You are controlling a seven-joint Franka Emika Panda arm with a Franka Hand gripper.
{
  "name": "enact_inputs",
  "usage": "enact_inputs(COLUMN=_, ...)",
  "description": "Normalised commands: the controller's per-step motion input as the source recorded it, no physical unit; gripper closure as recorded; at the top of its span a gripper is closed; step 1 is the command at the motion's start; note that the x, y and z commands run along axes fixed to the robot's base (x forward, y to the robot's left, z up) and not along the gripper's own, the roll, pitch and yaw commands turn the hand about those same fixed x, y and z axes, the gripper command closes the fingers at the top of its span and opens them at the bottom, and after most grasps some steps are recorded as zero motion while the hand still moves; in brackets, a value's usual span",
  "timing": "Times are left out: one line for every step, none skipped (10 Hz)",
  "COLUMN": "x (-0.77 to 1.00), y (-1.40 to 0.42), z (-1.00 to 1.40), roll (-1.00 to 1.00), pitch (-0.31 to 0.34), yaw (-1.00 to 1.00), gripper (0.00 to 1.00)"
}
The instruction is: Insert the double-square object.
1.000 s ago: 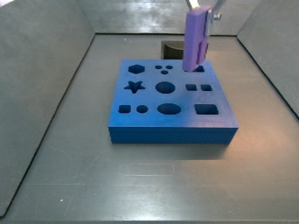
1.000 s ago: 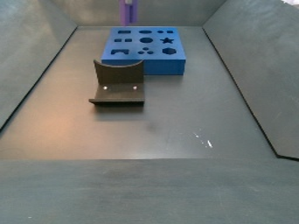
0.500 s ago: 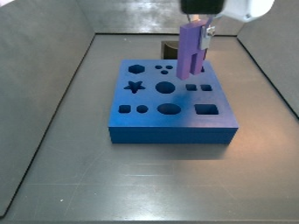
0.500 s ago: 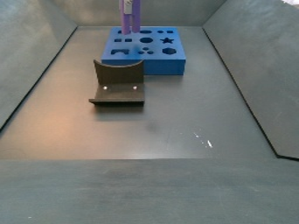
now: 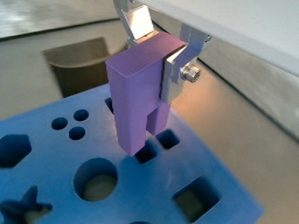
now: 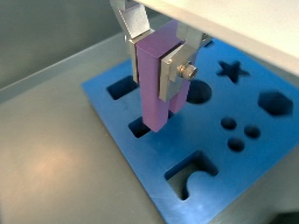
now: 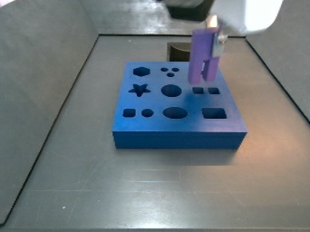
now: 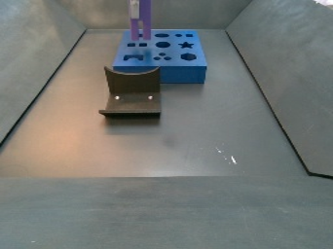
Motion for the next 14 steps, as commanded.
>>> enact_inputs(x=0.00, y=0.00, z=-0.32, roll=0.04, pitch=-0.007, yaw=-1.00, gripper=1.00)
enact_inputs(x=0.30, y=-0.31, z=-0.19, roll=0.03, pitch=0.000, yaw=-0.67, gripper=1.00)
enact_inputs(x=0.00, y=0.02, z=0.00, roll=-0.01, pitch=0.000, yaw=-0.03, gripper=1.00)
enact_inputs(x=0.02, y=0.00, z=0.00, roll=0.00, pitch=0.000, yaw=0.00, gripper=1.00)
enact_inputs(x=0.33, y=-0.13, z=-0.33, roll=0.15, pitch=0.026, yaw=0.00, gripper=1.00)
enact_inputs(x=0.25, y=-0.26, z=-0.47, roll=0.24, pitch=0.004, yaw=-0.10, gripper=1.00)
enact_inputs(x=0.31, y=-0.26, z=-0.45, roll=0.21, pitch=0.026, yaw=-0.17, gripper=1.00)
enact_inputs(x=0.23, y=-0.11, z=-0.45, roll=0.20, pitch=0.027, yaw=-0.23, gripper=1.00)
enact_inputs(x=0.12, y=-0.01, z=-0.49, roll=0.21, pitch=0.017, yaw=-0.39, gripper=1.00)
enact_inputs(x=0.00, y=0.00, z=-0.48, roll=0.14, pitch=0.007, yaw=-0.57, gripper=1.00)
enact_inputs(x=-0.08, y=0.04, z=-0.50, roll=0.11, pitch=0.000, yaw=-0.41, gripper=1.00)
enact_inputs(x=-0.15, y=0.00, z=-0.58, roll=0.01, pitch=-0.049, yaw=0.00, gripper=1.00)
enact_inputs(x=0.00, y=0.00, z=-0.75, roll=-0.03, pitch=-0.104, yaw=0.10, gripper=1.00)
enact_inputs(x=0.00, y=-0.22, z=-0.66, roll=0.00, pitch=-0.114, yaw=0.12, gripper=1.00)
